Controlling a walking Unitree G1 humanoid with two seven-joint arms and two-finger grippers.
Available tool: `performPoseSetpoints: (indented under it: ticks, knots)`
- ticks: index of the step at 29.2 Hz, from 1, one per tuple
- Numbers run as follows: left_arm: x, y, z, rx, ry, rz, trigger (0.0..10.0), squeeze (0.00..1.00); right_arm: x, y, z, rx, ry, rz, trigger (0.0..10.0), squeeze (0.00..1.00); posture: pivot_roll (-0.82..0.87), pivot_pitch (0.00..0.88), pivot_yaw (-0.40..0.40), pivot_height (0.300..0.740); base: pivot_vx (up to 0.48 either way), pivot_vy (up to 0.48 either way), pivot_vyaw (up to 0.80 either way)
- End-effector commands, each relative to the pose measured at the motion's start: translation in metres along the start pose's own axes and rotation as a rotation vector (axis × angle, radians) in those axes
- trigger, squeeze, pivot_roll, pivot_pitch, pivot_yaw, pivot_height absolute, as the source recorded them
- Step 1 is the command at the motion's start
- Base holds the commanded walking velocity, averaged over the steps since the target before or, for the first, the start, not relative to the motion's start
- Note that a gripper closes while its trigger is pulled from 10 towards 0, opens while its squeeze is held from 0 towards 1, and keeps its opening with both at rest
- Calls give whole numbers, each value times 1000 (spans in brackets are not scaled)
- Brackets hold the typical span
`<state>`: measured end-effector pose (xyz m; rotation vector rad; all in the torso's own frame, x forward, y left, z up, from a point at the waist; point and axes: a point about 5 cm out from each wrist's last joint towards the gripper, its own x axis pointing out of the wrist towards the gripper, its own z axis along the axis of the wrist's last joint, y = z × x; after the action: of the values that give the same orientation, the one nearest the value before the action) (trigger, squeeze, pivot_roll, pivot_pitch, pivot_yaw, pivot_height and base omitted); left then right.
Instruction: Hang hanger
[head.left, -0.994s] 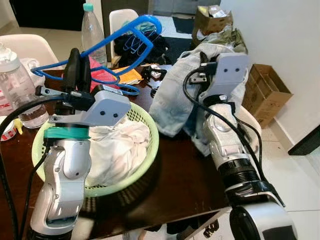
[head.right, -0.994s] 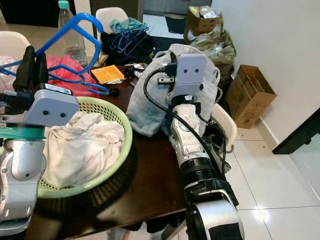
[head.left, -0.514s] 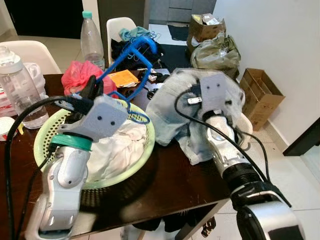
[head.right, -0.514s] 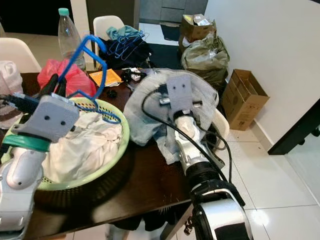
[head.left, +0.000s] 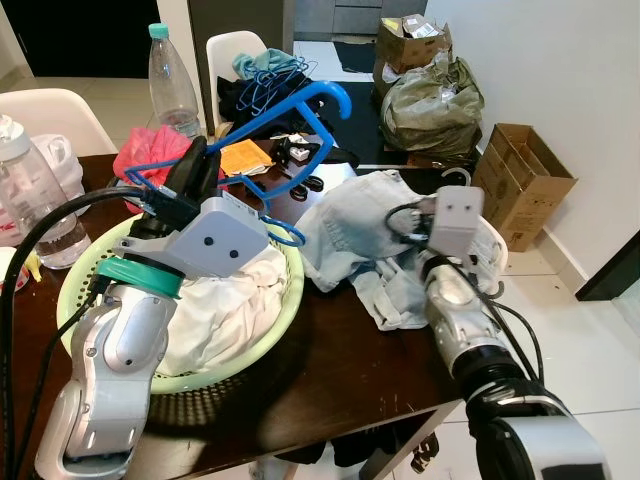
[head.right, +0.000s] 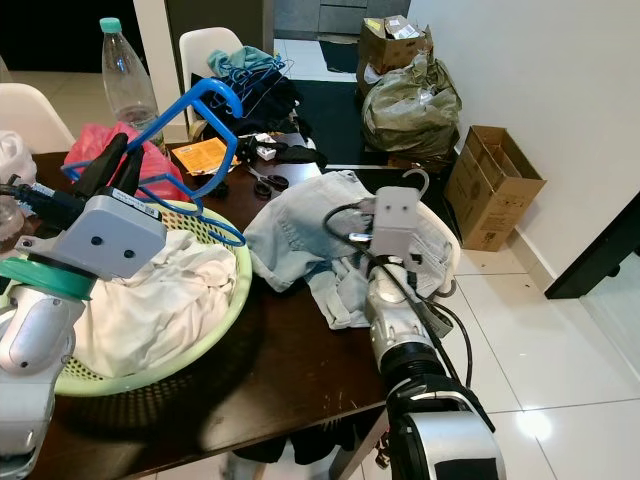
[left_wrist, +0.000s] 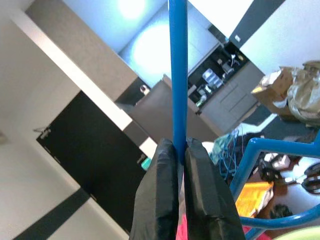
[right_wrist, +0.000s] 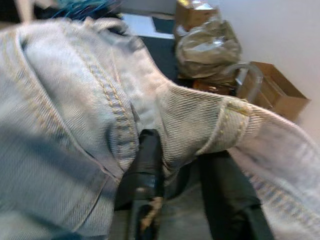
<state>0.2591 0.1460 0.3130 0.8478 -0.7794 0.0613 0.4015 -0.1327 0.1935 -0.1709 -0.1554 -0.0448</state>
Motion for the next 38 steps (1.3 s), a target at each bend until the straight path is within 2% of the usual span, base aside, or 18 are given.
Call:
performPoseSetpoints:
  ticks: [1, 5, 10, 14, 15, 17, 18, 22, 24, 27, 30, 31, 32, 34, 35, 36, 37, 38]
  knots:
    - [0, -5, 0, -5, -7, -25, 10000, 0, -6, 6, -14, -45, 42, 45, 10000, 1000, 171, 93, 71, 740, 0, 0, 0]
    - [0, -6, 1, -8, -9, -24, 10000, 0, -7, 11, -8, -71, -19, 112, 10000, 1000, 169, 91, 59, 740, 0, 0, 0]
    - [-1, -8, 0, -16, -3, -1, 10000, 0, -1, -30, 78, 182, -448, 29, 10000, 1000, 152, 84, 36, 740, 0, 0, 0]
    - [-1, -8, 0, -16, -3, -1, 10000, 0, -1, -30, 78, 182, -448, 29, 10000, 1000, 152, 84, 36, 740, 0, 0, 0]
    - [-1, -8, 0, -18, -2, 8, 10000, 0, -3, -44, 103, 222, -556, 8, 10000, 1000, 147, 82, 30, 740, 0, 0, 0]
    - [-1, -8, 0, -18, -2, 8, 10000, 0, -3, -44, 103, 222, -556, 8, 10000, 1000, 147, 82, 30, 740, 0, 0, 0]
    - [0, -5, 0, -9, -3, 35, 10000, 0, -6, -55, 128, 221, -639, 63, 10000, 0, 143, 81, 11, 740, 0, 0, 0]
    - [-1, -1, -1, 5, 4, 68, 10000, 0, -7, -54, 130, 119, -634, 166, 10000, 0, 138, 81, 3, 740, 0, 0, 0]
    - [-2, 13, -3, 83, 11, 179, 10000, 0, -12, -42, 111, 23, -548, 361, 10000, 0, 146, 86, -8, 740, 0, 0, 0]
    - [-3, 24, -5, 159, 26, 255, 10000, 0, -22, -26, 100, 31, -516, 533, 10000, 0, 147, 89, -13, 740, 0, 0, 0]
    - [-8, 43, -10, 273, 80, 392, 10000, 0, -41, 11, 87, 58, -472, 808, 10000, 0, 160, 98, -23, 740, 0, 0, 0]
    - [-8, 43, -10, 273, 80, 392, 10000, 0, -41, 11, 87, 58, -472, 808, 10000, 0, 160, 98, -23, 740, 0, 0, 0]
    - [-11, 48, -13, 300, 111, 439, 10000, 0, -46, 30, 80, 56, -445, 883, 10000, 0, 167, 103, -28, 740, 0, 0, 0]
    - [-11, 48, -13, 300, 111, 439, 10000, 0, -46, 30, 80, 56, -445, 883, 10000, 0, 167, 103, -28, 740, 0, 0, 0]
    - [-15, 53, -13, 324, 136, 483, 10000, 0, -48, 50, 72, 61, -416, 913, 10000, 0, 181, 110, -38, 740, 0, 0, 0]
    - [-15, 53, -13, 324, 136, 483, 10000, 0, -48, 50, 72, 61, -416, 913, 10000, 0, 181, 110, -38, 740, 0, 0, 0]
    - [-17, 56, -13, 343, 149, 510, 10000, 0, -50, 83, 65, 81, -362, 947, 10000, 0, 200, 118, -47, 740, 0, 0, 0]
    - [-17, 56, -13, 343, 149, 510, 10000, 0, -50, 83, 65, 81, -362, 947, 10000, 0, 200, 118, -47, 740, 0, 0, 0]
